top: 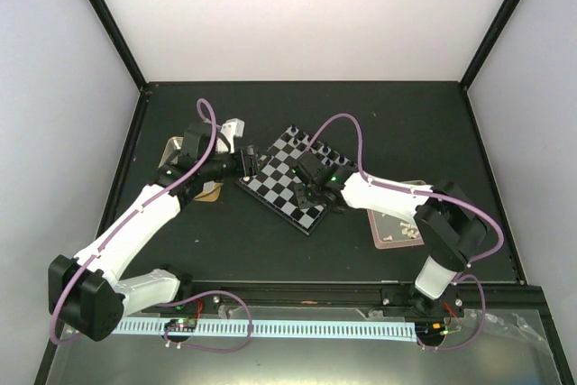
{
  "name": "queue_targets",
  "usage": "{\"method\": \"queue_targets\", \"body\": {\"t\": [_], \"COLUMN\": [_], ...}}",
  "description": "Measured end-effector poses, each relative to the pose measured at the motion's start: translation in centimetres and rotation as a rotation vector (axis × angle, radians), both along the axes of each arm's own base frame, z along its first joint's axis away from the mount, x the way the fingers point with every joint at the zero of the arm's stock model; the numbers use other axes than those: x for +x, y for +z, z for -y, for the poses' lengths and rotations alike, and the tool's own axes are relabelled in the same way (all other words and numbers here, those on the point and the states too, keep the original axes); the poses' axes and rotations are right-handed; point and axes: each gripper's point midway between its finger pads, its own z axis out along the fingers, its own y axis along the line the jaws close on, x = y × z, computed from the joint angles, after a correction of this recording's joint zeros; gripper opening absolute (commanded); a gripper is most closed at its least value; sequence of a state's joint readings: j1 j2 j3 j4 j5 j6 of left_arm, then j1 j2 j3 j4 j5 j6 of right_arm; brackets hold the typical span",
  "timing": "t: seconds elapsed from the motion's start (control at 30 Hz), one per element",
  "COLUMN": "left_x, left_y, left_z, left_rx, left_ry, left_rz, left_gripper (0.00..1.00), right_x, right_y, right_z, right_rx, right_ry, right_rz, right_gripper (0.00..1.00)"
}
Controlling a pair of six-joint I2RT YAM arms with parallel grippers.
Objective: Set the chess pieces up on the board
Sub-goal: Place the chess piece on the chessboard, then pick up the chess piece from the chessboard.
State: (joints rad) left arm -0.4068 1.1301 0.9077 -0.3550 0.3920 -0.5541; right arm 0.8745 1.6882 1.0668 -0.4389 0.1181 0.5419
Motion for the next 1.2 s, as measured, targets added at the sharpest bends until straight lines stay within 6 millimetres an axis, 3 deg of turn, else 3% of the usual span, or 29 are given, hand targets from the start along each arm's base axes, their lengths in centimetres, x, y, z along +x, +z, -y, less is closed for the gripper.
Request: {"method": "queue_targets", "body": {"t": [0.63,0.9,1.2], "left_x": [-0.3,-0.2,-0.3], "left_y": [-1.1,-1.2,-1.4], "left_z": [-0.8,-0.9,-1.1], "left_rx": [0.044,0.048,0.054], "left_ry": [0.016,0.02,0.021], "left_rz": [-0.021,-0.023,-0.027], "left_gripper": [0.68,0.69,0.69], "right_x": [0.1,-0.1,-0.1], "right_y": [-0.2,-0.9,-1.1], "right_z": [-0.8,-0.5,-0.4], "right_rx": [-0.04,-0.073,-0.087], "right_ry": [-0.005,-0.003,-0.004], "right_rz": [-0.072,-0.097,-0.105], "right_gripper": [0.25,0.3,0.17]}}
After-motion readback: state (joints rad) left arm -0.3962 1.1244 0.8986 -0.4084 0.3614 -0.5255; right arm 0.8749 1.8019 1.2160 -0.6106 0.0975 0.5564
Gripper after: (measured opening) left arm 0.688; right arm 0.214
